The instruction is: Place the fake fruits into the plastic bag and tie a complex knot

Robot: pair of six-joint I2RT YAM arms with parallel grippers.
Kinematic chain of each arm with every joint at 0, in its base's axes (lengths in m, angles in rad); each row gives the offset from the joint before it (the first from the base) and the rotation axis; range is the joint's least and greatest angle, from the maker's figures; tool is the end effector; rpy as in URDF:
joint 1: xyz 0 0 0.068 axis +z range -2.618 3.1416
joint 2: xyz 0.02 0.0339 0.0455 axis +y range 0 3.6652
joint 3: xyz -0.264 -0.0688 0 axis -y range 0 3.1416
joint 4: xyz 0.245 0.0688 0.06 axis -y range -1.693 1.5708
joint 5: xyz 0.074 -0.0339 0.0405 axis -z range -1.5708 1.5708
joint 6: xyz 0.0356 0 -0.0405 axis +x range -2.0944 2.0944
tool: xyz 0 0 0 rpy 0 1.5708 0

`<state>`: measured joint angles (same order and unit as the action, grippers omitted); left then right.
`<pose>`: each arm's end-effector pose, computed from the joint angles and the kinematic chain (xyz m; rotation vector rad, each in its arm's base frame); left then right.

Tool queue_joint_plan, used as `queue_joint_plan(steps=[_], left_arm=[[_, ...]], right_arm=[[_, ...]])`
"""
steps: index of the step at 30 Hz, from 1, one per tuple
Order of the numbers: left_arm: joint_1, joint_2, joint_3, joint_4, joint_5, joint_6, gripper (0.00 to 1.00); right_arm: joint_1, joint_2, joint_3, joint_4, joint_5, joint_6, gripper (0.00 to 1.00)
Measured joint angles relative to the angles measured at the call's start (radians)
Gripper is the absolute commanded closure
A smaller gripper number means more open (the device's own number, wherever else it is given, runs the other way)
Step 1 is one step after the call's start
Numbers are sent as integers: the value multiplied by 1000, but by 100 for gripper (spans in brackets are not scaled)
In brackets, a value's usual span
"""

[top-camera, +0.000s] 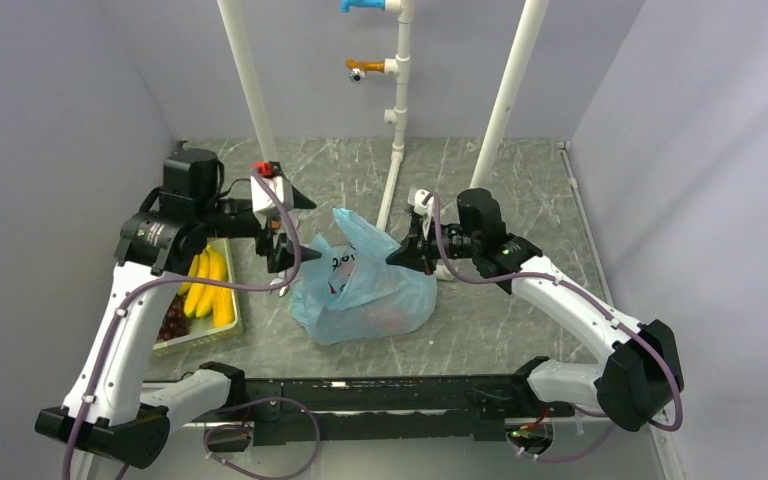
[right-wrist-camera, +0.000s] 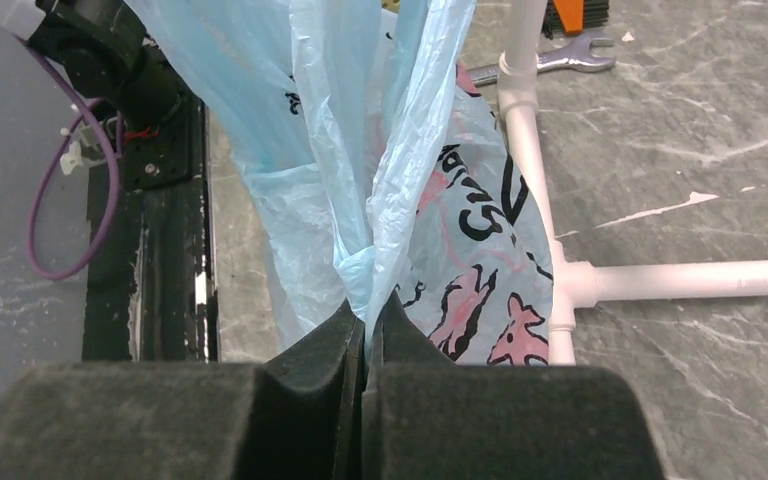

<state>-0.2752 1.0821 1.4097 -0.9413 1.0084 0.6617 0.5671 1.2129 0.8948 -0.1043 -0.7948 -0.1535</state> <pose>0.1696 -0.0792 0.4287 1.3416 1.4481 -0.8386 0.2134 0.1661 0.3006 -1.1754 1.6276 1.0532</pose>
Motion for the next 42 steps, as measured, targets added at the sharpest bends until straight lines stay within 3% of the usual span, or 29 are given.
queue_joint_plan(steps=[5,14,16,19,21,23,26,29,36,42], left_arm=[[3,5,53,122,-23,-126,2],[-68,220,180,48,-97,-54,5],[-74,249,180,5,-95,-18,18],[-85,263,180,-39,-87,14,57],[-93,264,180,-60,-71,29,83],[-96,264,181,-67,-51,30,100],[-98,263,181,-53,-29,-2,100],[-98,260,166,-6,-18,-54,100],[-98,248,124,64,-19,-149,100],[-98,229,110,97,-19,-188,100]], right_arm=[[0,0,0,-14,-27,-58,100],[0,18,30,-50,-81,-195,100],[0,36,51,-64,-88,-221,100],[0,55,69,-72,-96,-248,97],[0,58,71,-71,-95,-251,78],[0,58,71,-63,-81,-228,44],[5,49,64,-6,-8,-113,14],[32,5,38,76,131,37,2],[271,-80,9,229,505,182,0],[398,36,10,351,882,171,0]])
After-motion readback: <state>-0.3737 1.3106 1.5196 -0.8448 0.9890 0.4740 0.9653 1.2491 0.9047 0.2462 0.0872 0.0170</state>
